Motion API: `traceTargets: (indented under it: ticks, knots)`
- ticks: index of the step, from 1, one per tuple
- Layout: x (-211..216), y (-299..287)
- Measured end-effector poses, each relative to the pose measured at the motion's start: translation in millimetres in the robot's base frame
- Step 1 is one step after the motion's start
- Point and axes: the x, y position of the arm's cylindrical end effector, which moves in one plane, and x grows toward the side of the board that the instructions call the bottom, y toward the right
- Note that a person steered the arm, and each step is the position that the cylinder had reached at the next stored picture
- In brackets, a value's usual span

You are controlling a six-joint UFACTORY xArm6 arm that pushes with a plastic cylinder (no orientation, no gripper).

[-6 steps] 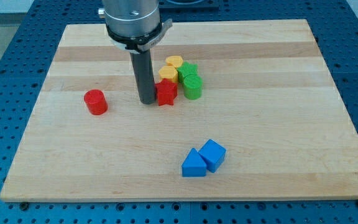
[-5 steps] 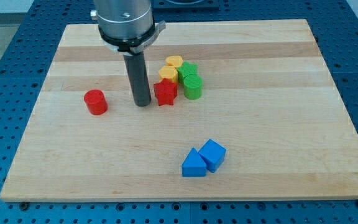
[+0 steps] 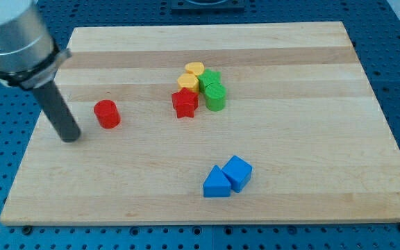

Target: Move the red circle below the red star

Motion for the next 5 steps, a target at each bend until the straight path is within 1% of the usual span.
traceTargets:
  ticks: [1, 2, 3, 5]
  knots:
    - [-28, -15]
    - [-56, -9]
    - [-53, 21]
    - [-20, 94]
